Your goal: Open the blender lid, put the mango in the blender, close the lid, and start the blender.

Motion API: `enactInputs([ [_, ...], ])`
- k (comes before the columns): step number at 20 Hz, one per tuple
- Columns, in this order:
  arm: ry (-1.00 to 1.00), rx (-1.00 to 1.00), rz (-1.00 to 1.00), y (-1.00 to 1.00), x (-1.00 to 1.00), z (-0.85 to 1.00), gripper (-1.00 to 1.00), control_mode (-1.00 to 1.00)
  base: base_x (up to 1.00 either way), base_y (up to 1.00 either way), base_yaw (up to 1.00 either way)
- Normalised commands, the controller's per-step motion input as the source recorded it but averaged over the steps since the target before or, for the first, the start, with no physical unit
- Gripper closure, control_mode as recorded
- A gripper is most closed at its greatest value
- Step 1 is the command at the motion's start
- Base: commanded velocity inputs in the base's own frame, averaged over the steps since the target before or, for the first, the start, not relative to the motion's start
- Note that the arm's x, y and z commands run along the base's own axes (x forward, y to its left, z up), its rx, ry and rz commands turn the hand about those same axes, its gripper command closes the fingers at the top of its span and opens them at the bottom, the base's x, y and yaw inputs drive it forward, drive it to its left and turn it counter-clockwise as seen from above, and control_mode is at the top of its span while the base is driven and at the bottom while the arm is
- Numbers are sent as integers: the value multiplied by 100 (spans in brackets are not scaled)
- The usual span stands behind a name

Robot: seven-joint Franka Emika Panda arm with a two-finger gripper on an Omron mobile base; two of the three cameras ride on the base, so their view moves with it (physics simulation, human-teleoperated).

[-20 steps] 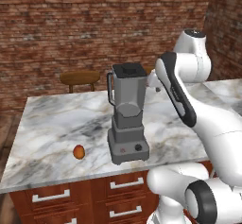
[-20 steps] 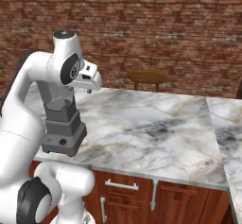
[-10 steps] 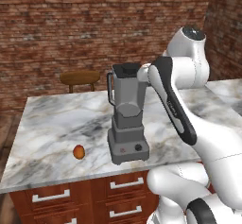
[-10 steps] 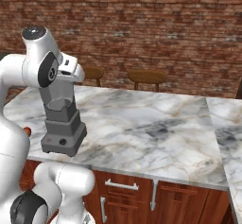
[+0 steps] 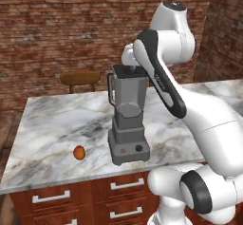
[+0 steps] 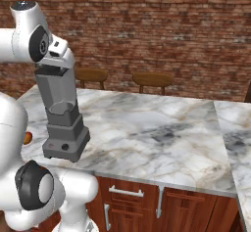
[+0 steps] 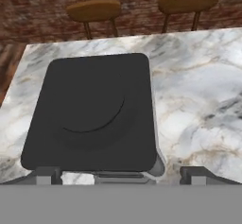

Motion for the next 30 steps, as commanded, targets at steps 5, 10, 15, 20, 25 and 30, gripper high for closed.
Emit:
enactInputs([
  [5,9,0,0,19,32,0,-100,-100,0,0,0],
  [10,8,0,0,24,31,-3,-100,-100,0,0,0],
  [15,5,0,0,16,19,-13,-100,-100,0,0,0],
  [20,0,0,0,0,13,-17,-100,-100,0,0,0],
  [25,0,0,0,0,0,-15,-100,-100,0,0,0],
  [30,0,0,0,0,0,-10,-100,-100,0,0,0],
])
